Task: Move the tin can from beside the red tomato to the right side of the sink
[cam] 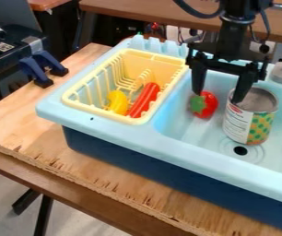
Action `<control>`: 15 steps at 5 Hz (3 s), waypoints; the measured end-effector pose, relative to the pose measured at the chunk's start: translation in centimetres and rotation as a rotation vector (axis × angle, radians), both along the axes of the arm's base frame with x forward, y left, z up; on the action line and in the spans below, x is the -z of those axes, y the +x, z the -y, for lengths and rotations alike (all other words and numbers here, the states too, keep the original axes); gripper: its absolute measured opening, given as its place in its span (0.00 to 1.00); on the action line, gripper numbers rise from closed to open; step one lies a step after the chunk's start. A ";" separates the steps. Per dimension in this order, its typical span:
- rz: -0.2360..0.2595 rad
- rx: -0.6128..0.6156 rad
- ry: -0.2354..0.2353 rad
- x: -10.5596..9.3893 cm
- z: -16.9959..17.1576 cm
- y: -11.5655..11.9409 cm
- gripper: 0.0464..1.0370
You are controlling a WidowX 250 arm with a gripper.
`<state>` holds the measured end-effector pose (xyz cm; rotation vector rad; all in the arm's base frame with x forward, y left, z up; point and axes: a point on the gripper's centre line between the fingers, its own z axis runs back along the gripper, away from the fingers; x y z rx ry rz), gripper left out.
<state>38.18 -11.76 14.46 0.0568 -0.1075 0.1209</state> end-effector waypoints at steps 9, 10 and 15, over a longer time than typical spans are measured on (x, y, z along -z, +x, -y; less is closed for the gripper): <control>0.050 -0.014 -0.345 2.3 9.4 -1.2 0.96; 0.032 0.008 -0.405 2.5 10.0 -1.8 0.96; 0.172 0.099 -0.191 -5.7 6.5 -2.9 0.96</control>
